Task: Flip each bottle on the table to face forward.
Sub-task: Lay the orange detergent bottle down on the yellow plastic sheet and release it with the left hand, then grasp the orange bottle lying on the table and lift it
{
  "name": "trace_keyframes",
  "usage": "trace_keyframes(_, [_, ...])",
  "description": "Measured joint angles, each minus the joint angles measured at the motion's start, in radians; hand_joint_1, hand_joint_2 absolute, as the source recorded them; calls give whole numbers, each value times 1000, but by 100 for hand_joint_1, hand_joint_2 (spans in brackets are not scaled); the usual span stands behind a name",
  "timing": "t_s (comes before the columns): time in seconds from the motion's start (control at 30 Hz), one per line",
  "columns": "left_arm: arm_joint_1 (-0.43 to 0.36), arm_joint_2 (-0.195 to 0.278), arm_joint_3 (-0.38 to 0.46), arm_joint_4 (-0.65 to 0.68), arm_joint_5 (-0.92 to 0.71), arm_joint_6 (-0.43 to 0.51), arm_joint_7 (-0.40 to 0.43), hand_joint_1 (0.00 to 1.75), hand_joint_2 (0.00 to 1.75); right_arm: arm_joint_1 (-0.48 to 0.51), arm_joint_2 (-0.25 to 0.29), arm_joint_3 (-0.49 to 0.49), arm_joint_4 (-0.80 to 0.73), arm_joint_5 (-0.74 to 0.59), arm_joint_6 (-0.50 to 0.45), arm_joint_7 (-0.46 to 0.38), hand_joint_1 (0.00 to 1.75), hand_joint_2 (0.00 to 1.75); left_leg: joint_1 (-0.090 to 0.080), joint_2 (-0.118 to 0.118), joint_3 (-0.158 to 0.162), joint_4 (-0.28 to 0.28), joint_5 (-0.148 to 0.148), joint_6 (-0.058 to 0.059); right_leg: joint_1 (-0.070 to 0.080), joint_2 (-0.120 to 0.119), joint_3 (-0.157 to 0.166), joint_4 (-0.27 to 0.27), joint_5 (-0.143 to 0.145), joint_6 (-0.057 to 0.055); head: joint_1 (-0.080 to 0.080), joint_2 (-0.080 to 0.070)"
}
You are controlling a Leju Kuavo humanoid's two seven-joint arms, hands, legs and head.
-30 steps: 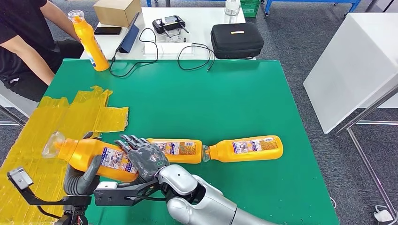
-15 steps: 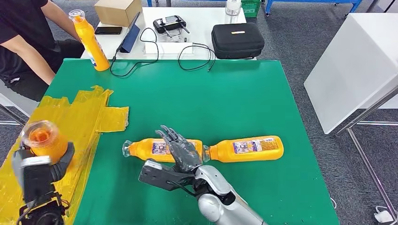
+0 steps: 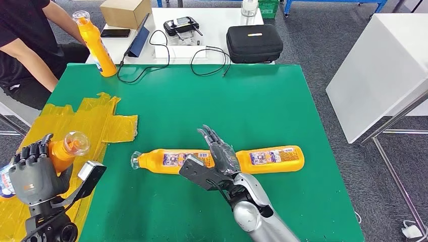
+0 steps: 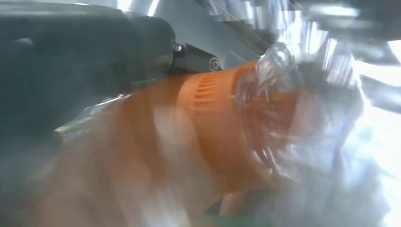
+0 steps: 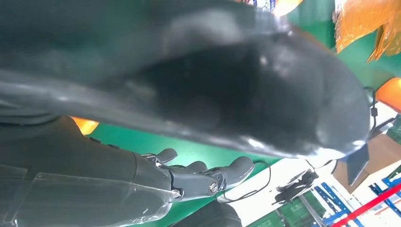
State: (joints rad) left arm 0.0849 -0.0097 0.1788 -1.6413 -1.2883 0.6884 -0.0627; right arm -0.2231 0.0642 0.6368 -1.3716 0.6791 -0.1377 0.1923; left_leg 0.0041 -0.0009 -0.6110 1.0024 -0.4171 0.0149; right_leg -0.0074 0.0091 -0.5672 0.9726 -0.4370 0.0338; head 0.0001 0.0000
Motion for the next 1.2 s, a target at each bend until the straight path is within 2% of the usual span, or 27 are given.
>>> trace_keyframes(0.13, [0, 5, -3, 11, -29, -3, 13, 175, 175, 2, -2, -7, -2, 0, 1, 5, 0, 0, 0, 0, 0, 0, 0, 0, 0, 0, 0, 0, 0, 0, 0, 0])
trace_keyframes(0.33, [-10, 27, -35, 58, -179, -40, 89, 175, 175, -4, -1, -11, 0, 0, 23, 22, 0, 0, 0, 0, 0, 0, 0, 0, 0, 0, 0, 0, 0, 0, 0, 0])
trace_keyframes(0.37, [-14, 32, -44, 74, -189, -54, 98, 158, 175, -6, -1, -10, 1, 0, 28, 25, 0, 0, 0, 0, 0, 0, 0, 0, 0, 0, 0, 0, 0, 0, 0, 0])
trace_keyframes(0.4, [-19, 38, -53, 91, -192, -70, 103, 114, 175, -9, -1, -10, 3, 0, 32, 29, 0, 0, 0, 0, 0, 0, 0, 0, 0, 0, 0, 0, 0, 0, 0, 0])
trace_keyframes(0.47, [-29, 51, -72, 127, -186, -109, 107, 27, 87, -13, -1, -10, 7, 0, 41, 33, 0, 0, 0, 0, 0, 0, 0, 0, 0, 0, 0, 0, 0, 0, 0, 0])
trace_keyframes(0.5, [-34, 59, -82, 144, -178, -131, 106, 0, 44, -15, 0, -10, 10, 1, 46, 36, 0, 0, 0, 0, 0, 0, 0, 0, 0, 0, 0, 0, 0, 0, 0, 0])
trace_keyframes(0.53, [-39, 67, -93, 162, -167, -154, 103, 0, 0, -17, 0, -10, 12, 2, 50, 38, 0, 0, 0, 0, 0, 0, 0, 0, 0, 0, 0, 0, 0, 0, 0, 0])
trace_keyframes(0.73, [-66, 100, -143, 245, -76, -281, 69, 0, 0, -28, 1, -8, 31, 34, 65, 59, 0, 0, 0, 0, 0, 0, 0, 0, 0, 0, 0, 0, 0, 0, 0, 0])
trace_keyframes(0.87, [-74, 110, -158, 267, -30, -310, 53, 0, 0, -38, 5, -1, 44, 67, 76, 69, 0, 175, 0, 0, 0, 0, 0, 0, 0, 0, 0, 0, 0, 0, 0, 0])
trace_keyframes(1.1, [-76, 116, -169, 279, 5, -329, 41, 0, 0, -63, 12, 18, 69, 120, 97, 88, 0, 175, 0, 0, 0, 0, 0, 0, 0, 0, 0, 0, 0, 0, 0, 0])
trace_keyframes(1.2, [-78, 116, -170, 280, 41, -335, 22, 0, 0, -87, 15, 36, 88, 187, 111, 116, 0, 175, 0, 0, 0, 0, 0, 0, 0, 0, 0, 0, 0, 0, 0, 0])
